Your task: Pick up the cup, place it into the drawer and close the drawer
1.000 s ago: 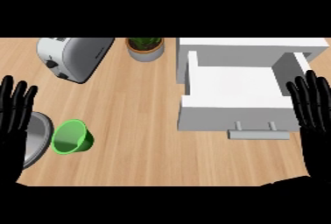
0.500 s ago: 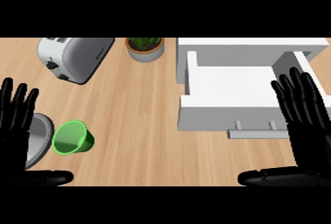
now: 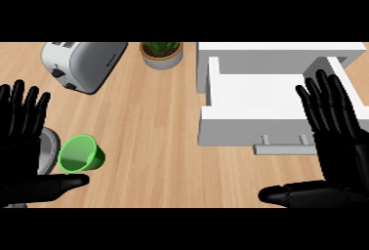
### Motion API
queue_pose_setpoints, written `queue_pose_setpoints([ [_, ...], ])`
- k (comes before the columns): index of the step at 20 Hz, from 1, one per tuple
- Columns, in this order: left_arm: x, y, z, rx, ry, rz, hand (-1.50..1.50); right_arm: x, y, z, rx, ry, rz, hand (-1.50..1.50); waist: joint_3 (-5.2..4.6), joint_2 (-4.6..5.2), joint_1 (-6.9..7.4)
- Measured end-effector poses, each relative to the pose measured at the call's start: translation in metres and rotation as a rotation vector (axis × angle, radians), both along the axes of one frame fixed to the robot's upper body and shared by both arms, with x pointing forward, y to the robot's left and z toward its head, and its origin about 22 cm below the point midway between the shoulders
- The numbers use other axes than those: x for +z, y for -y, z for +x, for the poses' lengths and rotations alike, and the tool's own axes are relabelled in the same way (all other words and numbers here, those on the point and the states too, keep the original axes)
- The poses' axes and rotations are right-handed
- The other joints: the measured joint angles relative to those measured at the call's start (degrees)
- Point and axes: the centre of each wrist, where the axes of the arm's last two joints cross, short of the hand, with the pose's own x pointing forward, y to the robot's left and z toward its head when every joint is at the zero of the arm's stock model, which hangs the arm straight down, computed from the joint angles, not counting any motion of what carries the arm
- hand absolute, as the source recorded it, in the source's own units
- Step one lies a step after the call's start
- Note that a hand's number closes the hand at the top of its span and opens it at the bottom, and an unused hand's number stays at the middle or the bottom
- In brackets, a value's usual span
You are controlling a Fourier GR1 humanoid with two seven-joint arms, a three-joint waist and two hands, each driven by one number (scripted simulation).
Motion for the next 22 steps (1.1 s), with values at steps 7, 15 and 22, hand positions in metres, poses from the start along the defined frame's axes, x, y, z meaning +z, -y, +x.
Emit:
queue_pose_setpoints([
  [7,-0.007,-0.008,-0.005,0.019,-0.03,0.007,-1.5,0.005,0.014,-0.002,-0.005,0.002,0.004,-1.5,-0.01,-0.03,0.03],
  [15,-0.034,-0.013,-0.013,0.06,-0.095,0.01,-1.5,0.003,0.008,-0.003,-0.015,0.009,-0.002,-1.5,-0.01,-0.03,0.06],
  [22,-0.064,-0.022,-0.018,0.107,-0.16,0.019,-1.5,0.01,0.013,-0.002,-0.018,0.012,-0.007,-1.5,-0.01,-0.01,0.04],
])
